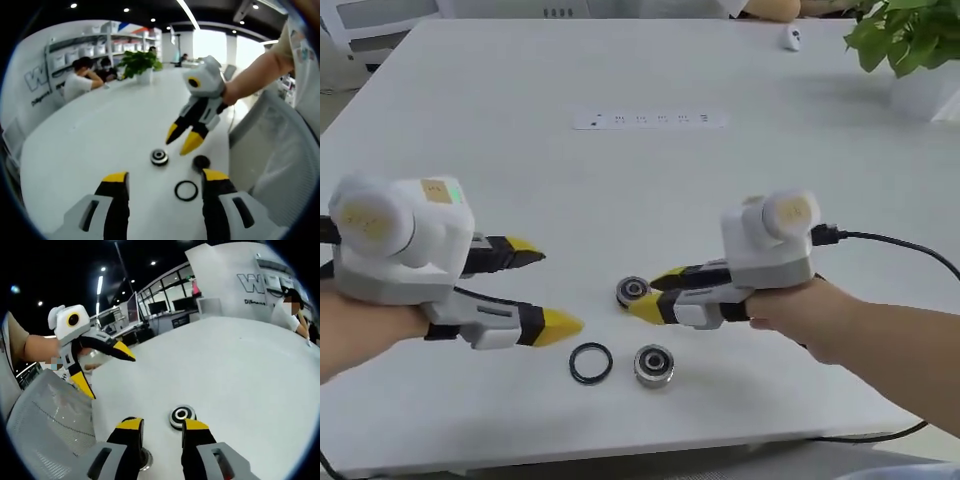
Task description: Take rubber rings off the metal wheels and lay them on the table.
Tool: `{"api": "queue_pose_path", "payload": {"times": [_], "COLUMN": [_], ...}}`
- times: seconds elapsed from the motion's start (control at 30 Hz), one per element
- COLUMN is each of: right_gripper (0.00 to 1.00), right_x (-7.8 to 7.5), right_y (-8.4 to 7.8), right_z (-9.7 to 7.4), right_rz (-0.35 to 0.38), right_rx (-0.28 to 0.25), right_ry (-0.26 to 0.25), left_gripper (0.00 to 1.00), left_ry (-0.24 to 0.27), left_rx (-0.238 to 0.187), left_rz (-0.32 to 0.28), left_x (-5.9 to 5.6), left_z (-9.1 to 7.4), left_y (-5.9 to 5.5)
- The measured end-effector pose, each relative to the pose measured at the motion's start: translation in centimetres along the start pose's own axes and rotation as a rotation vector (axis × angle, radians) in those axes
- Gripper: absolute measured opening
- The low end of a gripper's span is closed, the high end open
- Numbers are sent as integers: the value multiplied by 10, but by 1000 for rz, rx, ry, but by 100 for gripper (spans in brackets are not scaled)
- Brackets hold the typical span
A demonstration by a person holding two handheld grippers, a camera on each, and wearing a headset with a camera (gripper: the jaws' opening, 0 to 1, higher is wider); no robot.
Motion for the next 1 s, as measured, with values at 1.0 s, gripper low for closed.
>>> {"api": "queue_pose_path", "payload": {"times": [1.0], "right_gripper": [29], "right_x": [-24], "right_y": [-17], "right_z": [6], "right_rz": [-38], "right_rx": [-4], "right_ry": [-50], "left_gripper": [46], "left_ry": [-24], "left_rx": [36], "left_rz": [-47], "left_x": [11], "left_z": [59], "left_y": [-9]}}
Point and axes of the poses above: the centre of the closed fingertips' face, and the gripper's own axes: z roughly forward along the fingers, x roughly to its left, y roughly out of its top, the point moved 9 cm from there along -z, roughly backward along the fingers, and after that the axes turned 15 degrees about z, right-handed, at the moved point
